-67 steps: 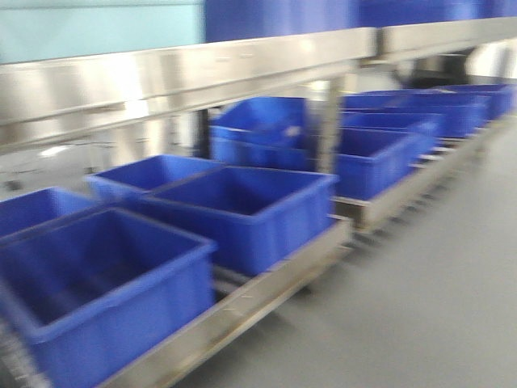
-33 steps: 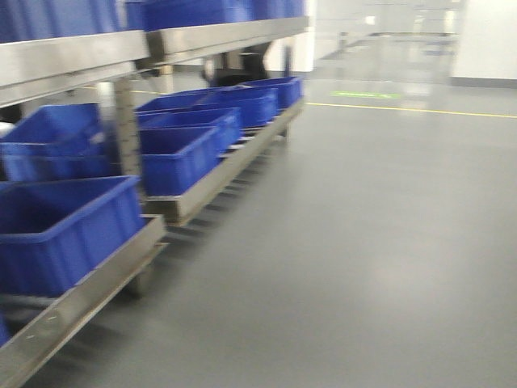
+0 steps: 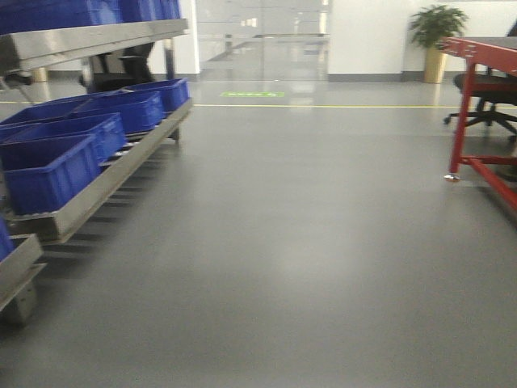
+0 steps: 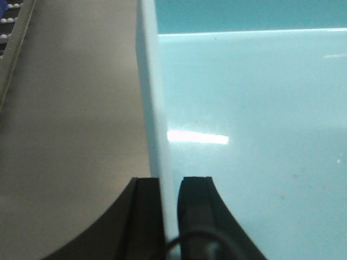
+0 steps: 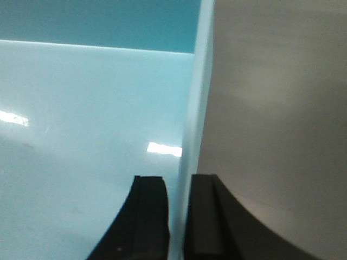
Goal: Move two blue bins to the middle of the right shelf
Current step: 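Drive the base away from the shelf, turning, holding the teal bin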
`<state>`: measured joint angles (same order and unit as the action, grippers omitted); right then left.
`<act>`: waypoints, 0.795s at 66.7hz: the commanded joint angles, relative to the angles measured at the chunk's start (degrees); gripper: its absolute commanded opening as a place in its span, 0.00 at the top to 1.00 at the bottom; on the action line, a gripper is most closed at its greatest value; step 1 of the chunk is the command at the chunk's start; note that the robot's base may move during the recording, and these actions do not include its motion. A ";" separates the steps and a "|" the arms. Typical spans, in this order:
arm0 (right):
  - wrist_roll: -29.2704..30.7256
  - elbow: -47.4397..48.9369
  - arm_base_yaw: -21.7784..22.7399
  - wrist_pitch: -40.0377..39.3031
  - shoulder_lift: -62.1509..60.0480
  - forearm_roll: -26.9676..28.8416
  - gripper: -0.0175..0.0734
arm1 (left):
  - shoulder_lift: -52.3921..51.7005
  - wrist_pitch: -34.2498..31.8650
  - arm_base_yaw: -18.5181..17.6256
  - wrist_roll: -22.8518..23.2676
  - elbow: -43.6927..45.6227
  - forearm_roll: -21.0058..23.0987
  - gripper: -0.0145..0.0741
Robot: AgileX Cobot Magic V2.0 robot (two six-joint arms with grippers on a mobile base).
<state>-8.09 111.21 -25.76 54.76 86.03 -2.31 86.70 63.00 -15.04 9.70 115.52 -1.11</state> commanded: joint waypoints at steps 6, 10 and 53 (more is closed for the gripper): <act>0.94 0.71 -0.03 -2.98 -0.96 1.37 0.98 | -0.76 -2.86 -0.13 -0.52 0.78 1.87 0.96; 0.94 0.71 -0.03 -2.98 -0.96 1.37 0.98 | -0.76 -2.86 -0.13 -0.52 0.78 1.87 0.96; 0.94 0.71 -0.03 -2.98 -0.96 1.37 0.98 | -0.76 -2.86 -0.13 -0.52 0.78 1.87 0.96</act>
<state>-8.09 111.21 -25.76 54.76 86.03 -2.31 86.70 63.00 -15.04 9.70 115.52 -1.11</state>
